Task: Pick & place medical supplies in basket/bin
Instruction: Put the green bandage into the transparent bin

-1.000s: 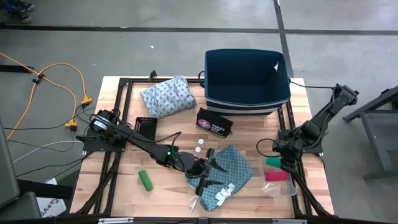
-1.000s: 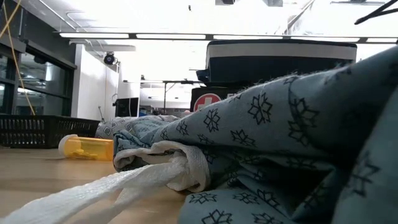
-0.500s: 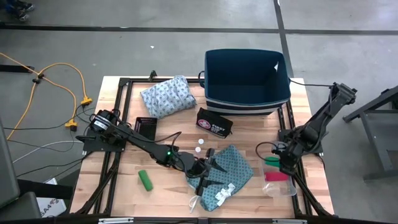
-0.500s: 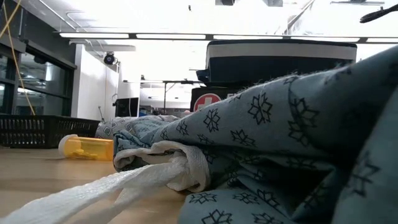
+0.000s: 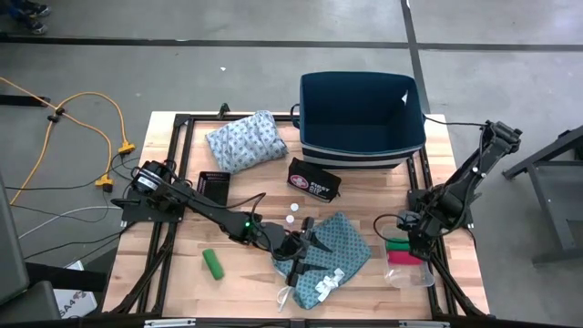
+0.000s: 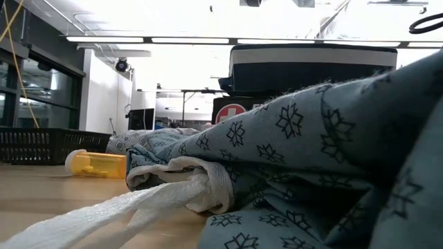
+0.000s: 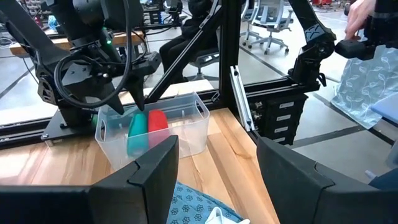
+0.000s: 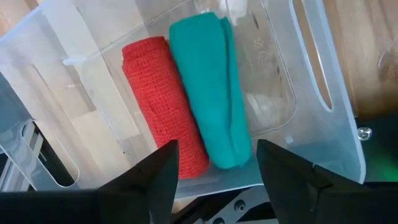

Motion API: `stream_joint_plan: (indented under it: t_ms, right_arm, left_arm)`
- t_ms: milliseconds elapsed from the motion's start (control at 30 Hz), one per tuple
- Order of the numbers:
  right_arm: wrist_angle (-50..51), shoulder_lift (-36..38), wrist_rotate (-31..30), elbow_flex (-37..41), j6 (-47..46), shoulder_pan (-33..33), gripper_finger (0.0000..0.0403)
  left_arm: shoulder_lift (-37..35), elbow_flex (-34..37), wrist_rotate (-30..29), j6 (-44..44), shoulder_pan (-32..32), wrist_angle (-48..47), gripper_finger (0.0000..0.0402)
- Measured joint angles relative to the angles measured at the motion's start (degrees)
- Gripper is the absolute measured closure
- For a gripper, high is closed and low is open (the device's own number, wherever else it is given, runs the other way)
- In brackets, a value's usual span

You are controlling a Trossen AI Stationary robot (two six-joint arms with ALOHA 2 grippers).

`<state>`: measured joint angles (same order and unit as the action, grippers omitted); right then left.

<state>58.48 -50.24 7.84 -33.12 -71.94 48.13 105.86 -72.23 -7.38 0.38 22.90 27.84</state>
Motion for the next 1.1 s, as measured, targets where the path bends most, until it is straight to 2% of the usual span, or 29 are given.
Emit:
stream_joint_plan:
  t_ms: [600,867,1100]
  right_arm:
    - [-3.0,0.0,-0.2,0.0,1.5,-0.5,0.0198]
    - [-14.0,0.2,-0.2,0.0,9.1,-4.3,0.0199]
    - [-27.6,0.5,1.6,0.0,19.7,-10.3,0.0199]
  left_arm:
    - [0.0,0.0,0.0,0.0,0.0,0.0,0.0190]
    - [0.0,0.0,-0.4,0.0,0.0,0.0,0.0190]
    - [0.0,0.0,-0.4,0.0,-0.9,-0.6,0.0190]
